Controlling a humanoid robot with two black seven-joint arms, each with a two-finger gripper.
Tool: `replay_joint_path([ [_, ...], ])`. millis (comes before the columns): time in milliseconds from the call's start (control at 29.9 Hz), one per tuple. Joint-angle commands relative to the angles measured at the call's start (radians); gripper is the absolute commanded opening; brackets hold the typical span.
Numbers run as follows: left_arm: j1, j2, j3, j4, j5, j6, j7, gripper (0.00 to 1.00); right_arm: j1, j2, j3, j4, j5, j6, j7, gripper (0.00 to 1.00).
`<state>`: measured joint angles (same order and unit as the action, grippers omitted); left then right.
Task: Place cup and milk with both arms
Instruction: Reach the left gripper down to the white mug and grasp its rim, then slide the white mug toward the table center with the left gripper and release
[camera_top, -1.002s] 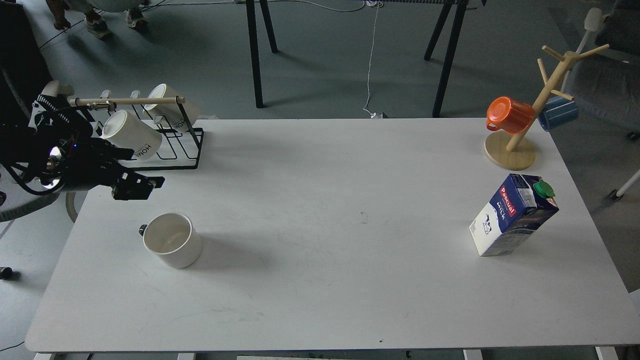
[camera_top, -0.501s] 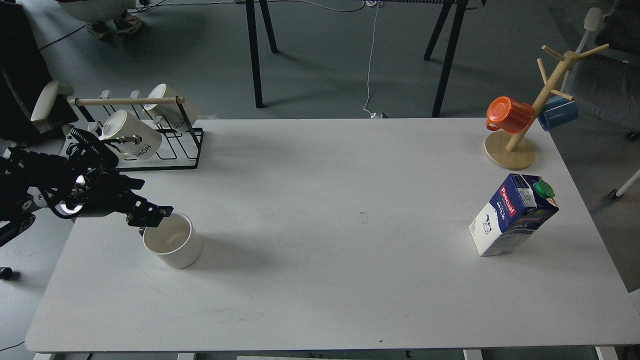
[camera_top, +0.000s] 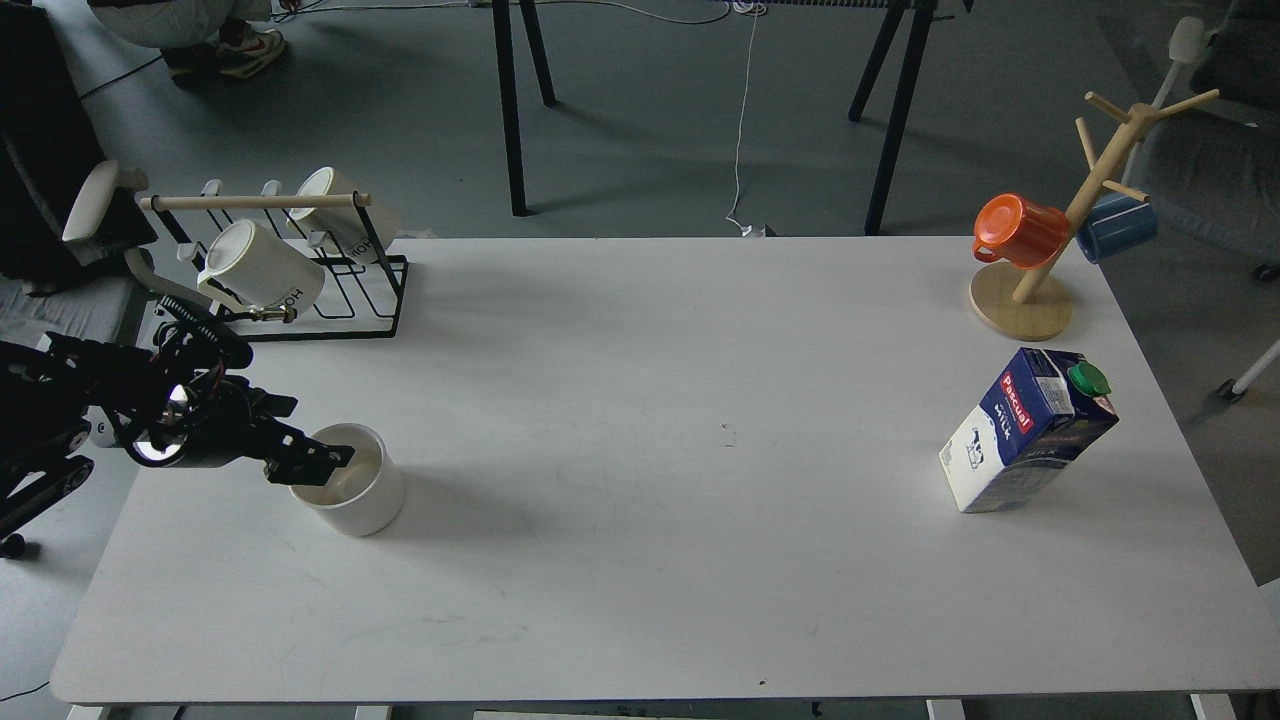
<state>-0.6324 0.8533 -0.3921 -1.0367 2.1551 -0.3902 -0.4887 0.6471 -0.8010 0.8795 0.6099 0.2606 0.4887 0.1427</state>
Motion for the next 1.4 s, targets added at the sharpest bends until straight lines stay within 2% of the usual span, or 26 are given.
replay_joint_path([
  [0, 0.002, -0.020, 0.001, 0.044, 0.000, 0.004, 0.000, 0.99, -0.003, -0.004, 0.001, 0.001, 0.000, 0.000, 0.000, 0.99],
  [167, 0.005, -0.033, 0.001, 0.058, 0.000, 0.017, 0.000, 0.99, -0.009, -0.004, 0.001, 0.001, 0.000, 0.000, 0.000, 0.99],
  [301, 0.010, -0.031, 0.004, 0.063, -0.001, 0.025, 0.000, 0.94, -0.015, -0.006, 0.001, 0.001, 0.000, 0.000, 0.000, 0.99],
  [434, 0.010, -0.030, 0.012, 0.061, 0.003, 0.031, 0.000, 0.70, -0.015, -0.006, 0.001, 0.001, 0.000, 0.000, 0.000, 0.99],
  [535, 0.011, -0.028, 0.013, 0.061, 0.022, 0.034, 0.000, 0.58, -0.018, -0.006, 0.001, 0.002, 0.002, 0.000, 0.002, 0.99],
  [635, 0.011, -0.030, 0.019, 0.060, 0.027, 0.036, 0.000, 0.38, -0.018, -0.013, 0.012, 0.002, 0.008, 0.000, 0.006, 0.99],
  [802, 0.011, -0.031, 0.033, 0.060, 0.027, 0.039, 0.000, 0.19, -0.021, -0.015, 0.079, 0.002, 0.121, 0.000, 0.005, 0.99],
  [869, 0.013, -0.033, 0.032, 0.060, 0.027, 0.063, 0.000, 0.03, -0.021, -0.015, 0.079, 0.002, 0.178, 0.000, 0.003, 0.99],
  [1002, 0.033, -0.033, 0.032, 0.060, 0.027, 0.143, 0.000, 0.00, -0.021, -0.015, 0.079, 0.005, 0.187, 0.000, 0.002, 0.99],
  [1370, 0.014, -0.014, 0.015, 0.011, 0.027, 0.165, 0.000, 0.00, -0.026, -0.015, 0.076, 0.002, 0.186, 0.000, 0.002, 0.99],
])
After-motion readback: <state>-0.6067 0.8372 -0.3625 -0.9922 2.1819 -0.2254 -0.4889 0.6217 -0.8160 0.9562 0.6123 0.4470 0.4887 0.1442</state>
